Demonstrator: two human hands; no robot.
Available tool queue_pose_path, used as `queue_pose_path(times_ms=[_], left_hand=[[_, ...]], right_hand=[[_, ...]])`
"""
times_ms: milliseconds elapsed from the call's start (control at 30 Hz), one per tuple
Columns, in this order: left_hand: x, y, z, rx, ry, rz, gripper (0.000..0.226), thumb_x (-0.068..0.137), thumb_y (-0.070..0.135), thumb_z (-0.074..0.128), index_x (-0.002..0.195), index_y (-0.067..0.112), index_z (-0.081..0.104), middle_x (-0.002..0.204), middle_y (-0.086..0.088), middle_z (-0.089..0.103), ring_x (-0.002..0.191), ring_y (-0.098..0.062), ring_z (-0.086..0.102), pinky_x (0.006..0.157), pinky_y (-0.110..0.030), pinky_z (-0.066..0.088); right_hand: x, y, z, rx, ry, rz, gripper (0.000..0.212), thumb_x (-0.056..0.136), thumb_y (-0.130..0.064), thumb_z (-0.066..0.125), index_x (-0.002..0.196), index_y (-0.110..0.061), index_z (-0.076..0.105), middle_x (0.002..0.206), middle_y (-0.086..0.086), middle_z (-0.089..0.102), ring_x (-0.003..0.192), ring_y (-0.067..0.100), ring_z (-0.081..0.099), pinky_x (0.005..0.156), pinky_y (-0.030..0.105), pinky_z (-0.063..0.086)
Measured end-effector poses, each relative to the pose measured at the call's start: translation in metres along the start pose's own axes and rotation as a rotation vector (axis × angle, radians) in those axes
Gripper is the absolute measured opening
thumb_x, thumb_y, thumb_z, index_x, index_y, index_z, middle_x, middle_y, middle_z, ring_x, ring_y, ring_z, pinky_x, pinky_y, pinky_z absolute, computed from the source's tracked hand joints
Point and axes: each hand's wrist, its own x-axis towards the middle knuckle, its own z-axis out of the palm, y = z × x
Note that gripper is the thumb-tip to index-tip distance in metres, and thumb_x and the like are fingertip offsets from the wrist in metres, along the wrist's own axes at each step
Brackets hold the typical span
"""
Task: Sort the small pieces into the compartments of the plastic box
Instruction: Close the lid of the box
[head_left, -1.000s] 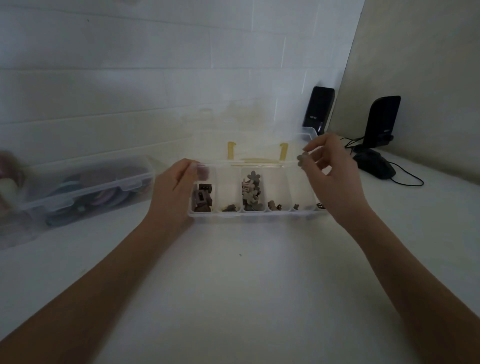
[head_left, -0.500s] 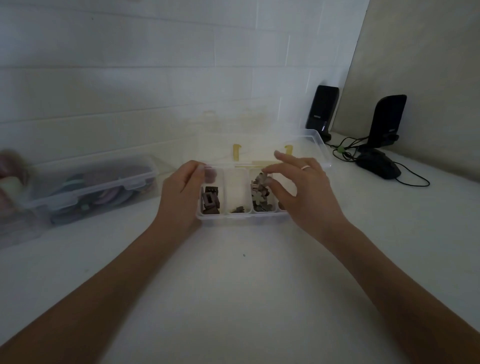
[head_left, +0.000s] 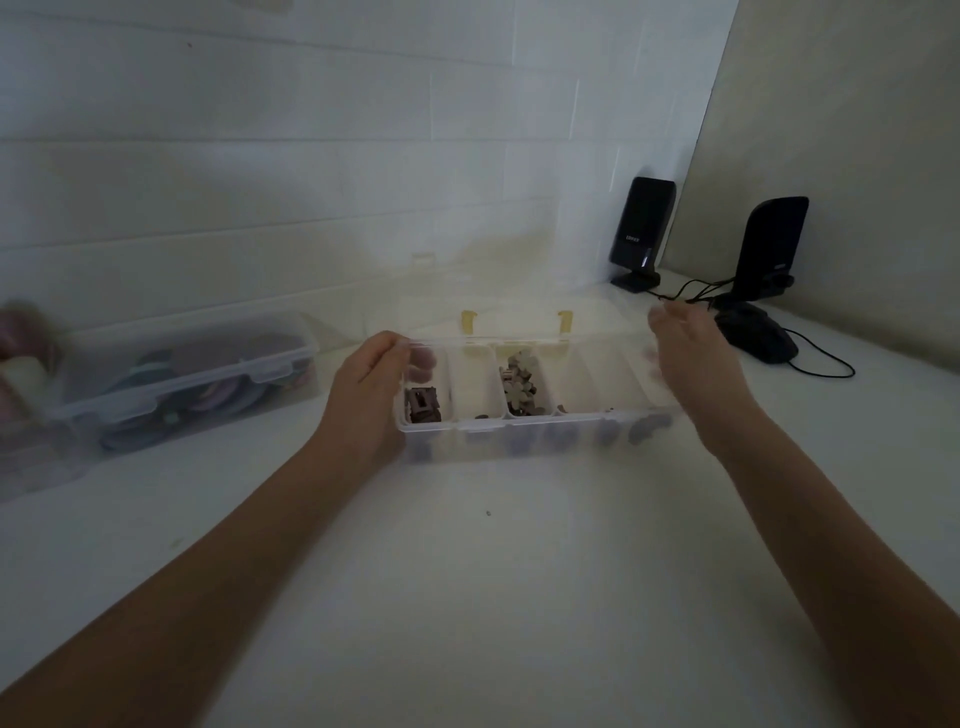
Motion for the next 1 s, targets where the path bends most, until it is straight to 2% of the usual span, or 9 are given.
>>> queue_pose_path(times_ms=[133,267,433,533,600,700,833,933,1000], left_hand=[[0.005,-0.004,-0.002,-0.094,-0.023,-0.099,0.026,0.100,0.014,0.042,0.088,0.002,0.061,0.083,-0.003,0.067,0.078,-0.018,0.061,0.065,-0.028,0.052],[0.004,-0.009,-0.001,-0.171,-0.022,-0.194,0.030,0.099,0.021,0.048,0.084,0.004,0.068,0.082,-0.011,0.069,0.073,-0.023,0.064,0.071,-0.034,0.052],[0.007,-0.012,0.000,-0.091,-0.004,-0.289,0.037,0.099,0.035,0.045,0.097,0.006,0.067,0.096,-0.018,0.071,0.089,-0.035,0.066,0.088,-0.046,0.051],[0.006,-0.009,0.004,-0.233,-0.044,-0.337,0.042,0.101,0.038,0.041,0.126,0.007,0.051,0.111,-0.016,0.066,0.092,-0.025,0.066,0.070,-0.036,0.057],[0.005,-0.007,0.005,-0.309,-0.046,-0.328,0.039,0.101,0.039,0.041,0.130,0.014,0.048,0.114,-0.011,0.065,0.095,-0.018,0.065,0.076,-0.032,0.057],[0.004,-0.003,0.007,-0.366,-0.065,-0.254,0.022,0.103,0.031,0.036,0.118,0.033,0.052,0.112,-0.007,0.061,0.102,-0.018,0.060,0.096,-0.036,0.045],[0.003,0.002,0.003,-0.602,-0.128,-0.317,0.021,0.100,0.028,0.038,0.102,0.026,0.059,0.094,-0.004,0.070,0.080,-0.015,0.067,0.068,-0.026,0.056],[0.004,0.004,-0.007,-0.775,-0.149,-0.391,0.030,0.086,0.038,0.040,0.090,0.019,0.063,0.084,-0.007,0.070,0.072,-0.021,0.064,0.063,-0.026,0.051],[0.003,0.007,-0.006,-0.754,-0.162,-0.382,0.028,0.084,0.042,0.046,0.077,0.019,0.060,0.074,-0.004,0.064,0.065,-0.020,0.058,0.060,-0.026,0.045]], right_hand=[[0.005,-0.004,-0.007,0.222,-0.104,0.233,0.034,0.093,-0.046,0.046,0.115,-0.020,0.050,0.115,0.006,0.061,0.088,0.018,0.064,0.081,0.035,0.049],[0.003,0.001,-0.007,0.239,-0.181,0.280,0.052,0.090,-0.052,0.047,0.129,-0.018,0.050,0.122,0.004,0.057,0.098,0.020,0.060,0.074,0.033,0.042],[0.001,0.002,-0.006,0.446,-0.147,0.318,0.046,0.088,-0.051,0.050,0.122,-0.020,0.055,0.116,0.000,0.060,0.095,0.014,0.059,0.071,0.028,0.042],[0.005,0.004,-0.008,0.607,-0.113,0.341,0.042,0.091,-0.047,0.044,0.120,-0.020,0.057,0.111,-0.002,0.068,0.108,0.016,0.057,0.092,0.033,0.041],[0.005,0.003,-0.007,0.614,-0.107,0.314,0.040,0.090,-0.047,0.043,0.119,-0.024,0.058,0.109,-0.003,0.069,0.111,0.015,0.055,0.105,0.038,0.035],[0.003,0.001,-0.004,0.620,-0.039,0.296,0.036,0.088,-0.045,0.045,0.116,-0.027,0.059,0.122,-0.003,0.061,0.111,0.016,0.056,0.105,0.041,0.035],[0.002,0.002,-0.009,0.874,-0.056,0.277,0.040,0.092,-0.038,0.037,0.120,-0.020,0.059,0.130,0.000,0.059,0.115,0.020,0.058,0.103,0.040,0.038],[0.001,0.004,-0.015,0.955,-0.199,0.278,0.046,0.093,-0.044,0.033,0.123,-0.021,0.059,0.124,0.005,0.063,0.117,0.025,0.056,0.102,0.042,0.036],[0.002,0.005,-0.017,0.897,-0.248,0.284,0.038,0.092,-0.037,0.045,0.122,-0.019,0.059,0.125,0.008,0.061,0.118,0.026,0.056,0.103,0.047,0.038]])
